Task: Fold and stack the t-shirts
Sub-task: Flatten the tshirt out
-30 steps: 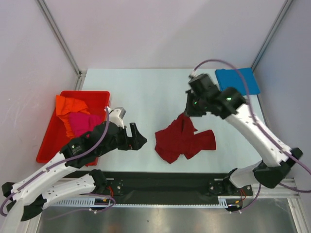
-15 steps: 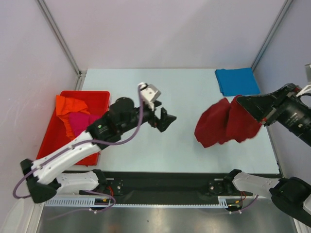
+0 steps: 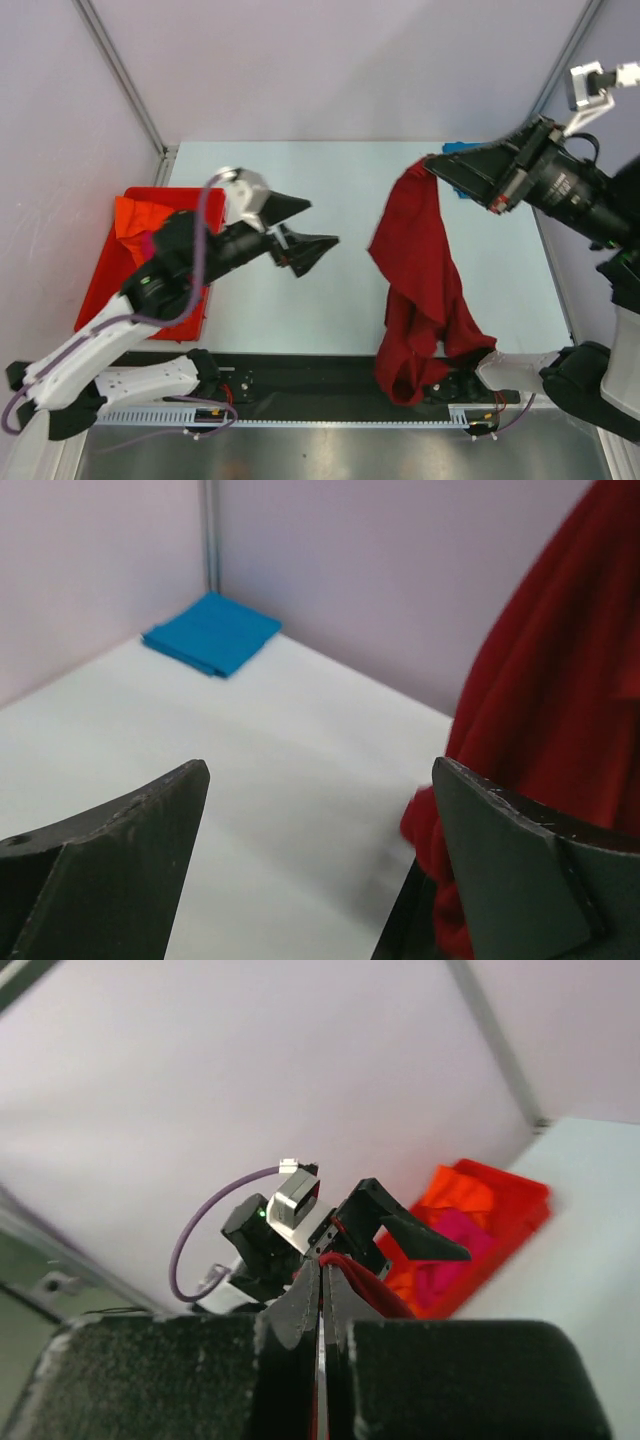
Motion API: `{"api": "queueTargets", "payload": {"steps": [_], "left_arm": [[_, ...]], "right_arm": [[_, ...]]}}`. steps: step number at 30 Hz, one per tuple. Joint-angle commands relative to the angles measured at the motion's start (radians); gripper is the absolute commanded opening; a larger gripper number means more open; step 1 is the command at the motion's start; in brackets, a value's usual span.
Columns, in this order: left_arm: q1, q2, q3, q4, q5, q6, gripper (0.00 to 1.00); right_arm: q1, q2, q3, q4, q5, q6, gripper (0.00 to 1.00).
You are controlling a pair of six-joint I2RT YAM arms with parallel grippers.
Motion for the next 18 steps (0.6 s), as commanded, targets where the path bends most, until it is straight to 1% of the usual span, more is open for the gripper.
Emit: {"api": "queueTargets", "payload": {"steps": [1,2,3,4,5,7,8,9,12,14,15,16,17,18], "left_arm": [[0.004,-0.15,0.003,-0.1,-0.104,0.001,1.0],[0.004,-0.214,0.004,-0.122,-0.185,0.007,1.0],[0.004,-0.24,0.004,-0.16,-0.213,0.008,1.0],[0.004,-0.271,0.01,-0.18,-0.249,0.007,1.0],[0.004,-0.315,0.012,-0.197,-0.293,0.004,1.0],[0.005,-0.351,0.022,-0.246,-0.328,0.002,1.0],[0.004,-0.362,0.025,-0.263,-0.339,-0.005,1.0],[0.004,-0.38,0.03,-0.292,-0.359,-0.008,1.0],[0.004,-0.397,0.047,-0.332,-0.376,-0.024,0.99],[0.005,-0.398,0.056,-0.341,-0.378,-0.03,0.99],[0.004,-0.395,0.058,-0.341,-0.376,-0.031,0.99],[0.004,-0.389,0.065,-0.343,-0.375,-0.028,0.99],[0.004,-0.385,0.07,-0.346,-0.375,-0.025,0.99],[0.004,-0.376,0.076,-0.348,-0.373,-0.022,0.99]], "right_arm": [[0.003,0.059,-0.006,0.337,-0.205,0.175,0.0],[0.003,0.078,-0.006,0.424,-0.26,0.215,0.0],[0.006,0.11,-0.007,0.472,-0.288,0.252,0.0],[0.006,0.13,-0.015,0.586,-0.324,0.348,0.0],[0.009,0.151,-0.02,0.636,-0.388,0.393,0.0],[0.049,0.208,0.003,0.767,-0.429,0.458,0.0],[0.064,0.225,0.026,0.786,-0.45,0.487,0.0],[0.082,0.245,0.101,0.794,-0.46,0.501,0.0],[0.083,0.288,0.198,0.814,-0.502,0.542,0.0],[0.052,0.261,0.181,0.819,-0.535,0.561,0.0],[0.029,0.247,0.165,0.819,-0.556,0.562,0.0],[-0.059,0.209,0.113,0.77,-0.591,0.555,0.0],[-0.116,0.186,0.082,0.724,-0.607,0.511,0.0],[-0.199,0.153,0.033,0.671,-0.618,0.471,0.0]]}}
